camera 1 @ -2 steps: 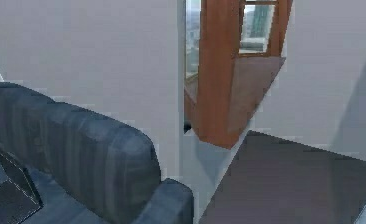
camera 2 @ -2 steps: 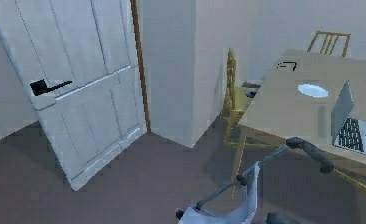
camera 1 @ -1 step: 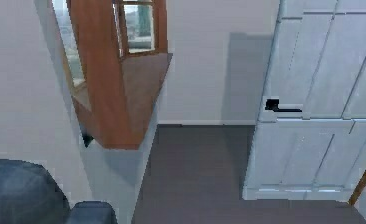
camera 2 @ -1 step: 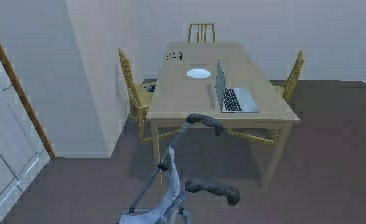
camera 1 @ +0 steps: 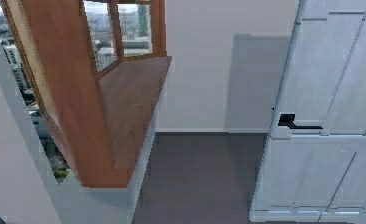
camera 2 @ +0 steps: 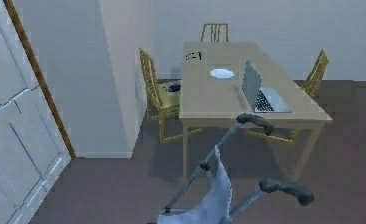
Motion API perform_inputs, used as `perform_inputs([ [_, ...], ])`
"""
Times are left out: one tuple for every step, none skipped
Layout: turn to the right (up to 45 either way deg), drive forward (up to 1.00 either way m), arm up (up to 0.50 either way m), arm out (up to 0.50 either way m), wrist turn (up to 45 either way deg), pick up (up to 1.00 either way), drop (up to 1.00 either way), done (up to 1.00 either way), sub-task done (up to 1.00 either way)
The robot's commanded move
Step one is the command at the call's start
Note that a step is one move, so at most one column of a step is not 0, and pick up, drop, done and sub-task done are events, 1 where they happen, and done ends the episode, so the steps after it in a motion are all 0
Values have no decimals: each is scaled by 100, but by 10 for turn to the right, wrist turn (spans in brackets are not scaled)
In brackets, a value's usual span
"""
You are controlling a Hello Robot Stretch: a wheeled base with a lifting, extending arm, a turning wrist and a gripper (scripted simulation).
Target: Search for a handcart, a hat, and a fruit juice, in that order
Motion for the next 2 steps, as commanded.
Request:
perform_inputs([
  [150, 0, 0, 0, 0, 0, 0, 0, 0],
  [0, 100, 0, 0, 0, 0, 0, 0, 0],
])
